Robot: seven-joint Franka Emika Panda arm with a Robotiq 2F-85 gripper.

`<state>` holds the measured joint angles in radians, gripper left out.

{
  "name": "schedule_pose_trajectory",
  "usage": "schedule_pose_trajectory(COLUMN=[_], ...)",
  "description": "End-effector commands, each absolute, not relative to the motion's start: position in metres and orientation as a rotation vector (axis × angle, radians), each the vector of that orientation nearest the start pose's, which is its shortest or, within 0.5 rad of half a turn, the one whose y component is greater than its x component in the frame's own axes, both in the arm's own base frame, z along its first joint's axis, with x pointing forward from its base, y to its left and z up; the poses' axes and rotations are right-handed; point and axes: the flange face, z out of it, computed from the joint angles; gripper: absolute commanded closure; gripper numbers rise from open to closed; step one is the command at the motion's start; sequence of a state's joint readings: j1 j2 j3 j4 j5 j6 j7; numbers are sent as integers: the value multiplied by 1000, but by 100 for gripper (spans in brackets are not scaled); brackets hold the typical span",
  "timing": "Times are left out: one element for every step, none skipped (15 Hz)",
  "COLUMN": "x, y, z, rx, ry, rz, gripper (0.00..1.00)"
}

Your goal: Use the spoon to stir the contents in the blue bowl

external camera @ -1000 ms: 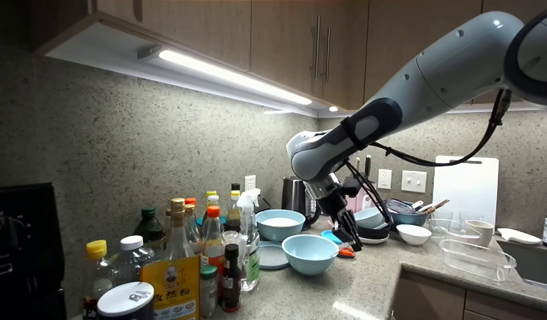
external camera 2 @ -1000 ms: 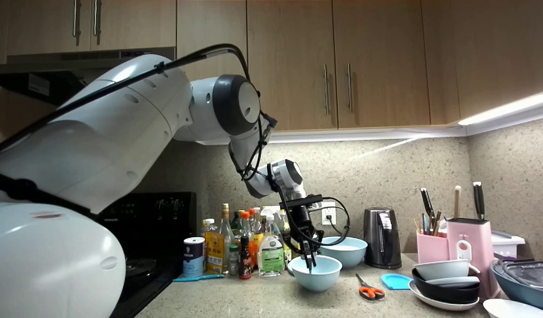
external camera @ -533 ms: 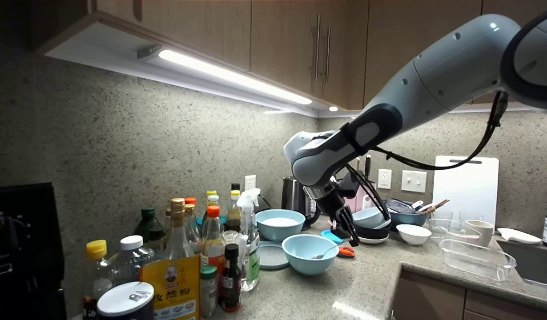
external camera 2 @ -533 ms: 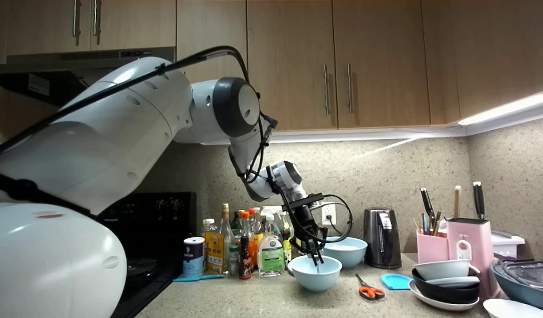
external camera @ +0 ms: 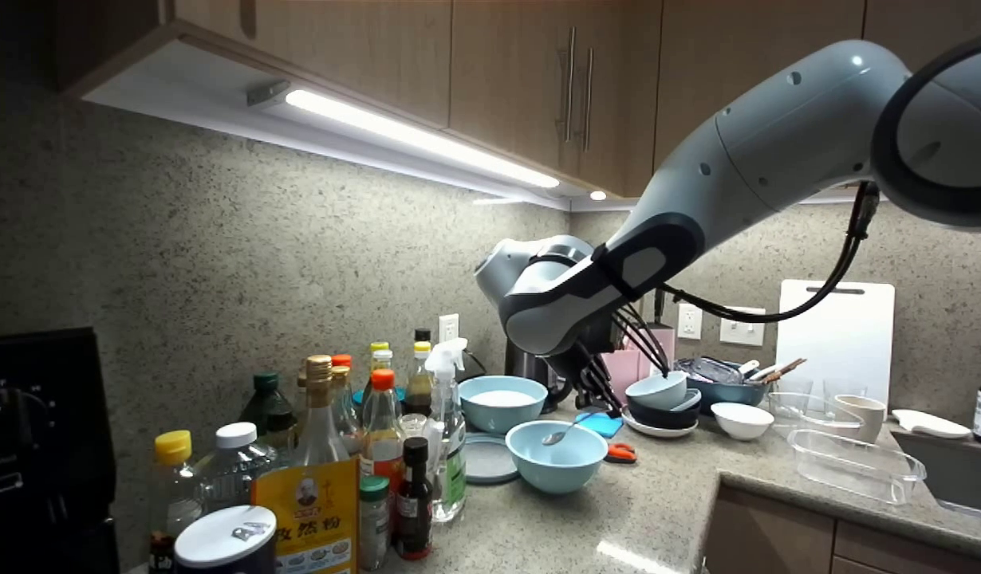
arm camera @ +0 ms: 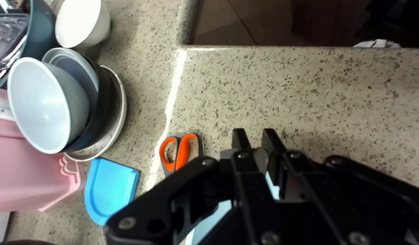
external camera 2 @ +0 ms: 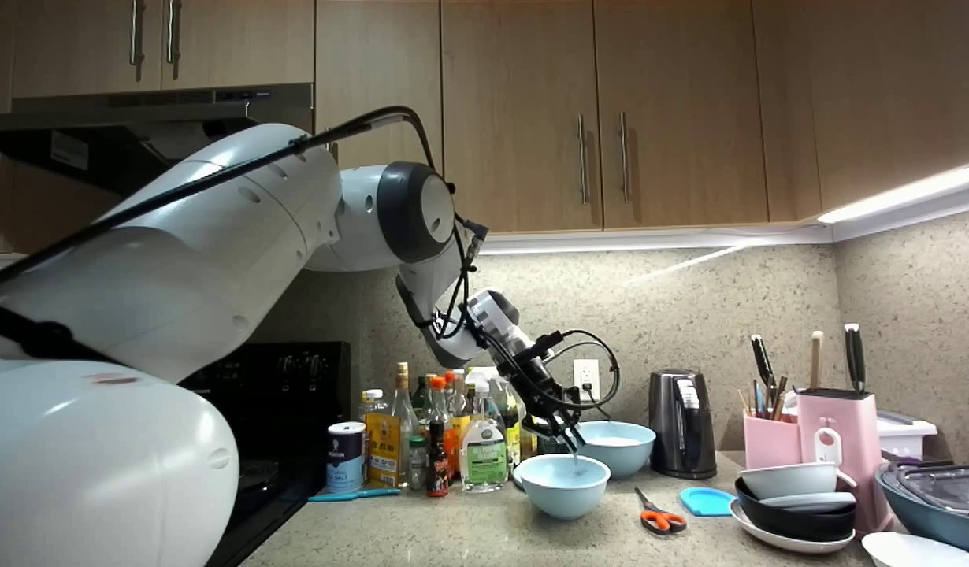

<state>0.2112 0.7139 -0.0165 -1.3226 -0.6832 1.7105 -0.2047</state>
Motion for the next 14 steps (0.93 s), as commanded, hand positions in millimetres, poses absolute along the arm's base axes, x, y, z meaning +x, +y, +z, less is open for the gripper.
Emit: schedule_pose_trajectory(x=[714,712,707,703,698,695,692,689,685,683,680,677,674,670], y=[109,118,127,135,140,143,141,138,132,127,119,111,102,93], z=[314,314,315,314,316,317,318,318,319,319,320,320,321,323], rx=[2235,2233,2251,2265,2293,2312,2340,2362,2391,2419,2446,2466,2486,2500], ry=[793,824,861,882,907,908,892,873,851,824,789,758,721,686], rz=[-346,-349,-364,-372,-382,-387,-399,-418,-447,-470,-502,-529,-564,-595], gripper=[96,96,96,96,96,96,96,96,96,96,96,96,96,96])
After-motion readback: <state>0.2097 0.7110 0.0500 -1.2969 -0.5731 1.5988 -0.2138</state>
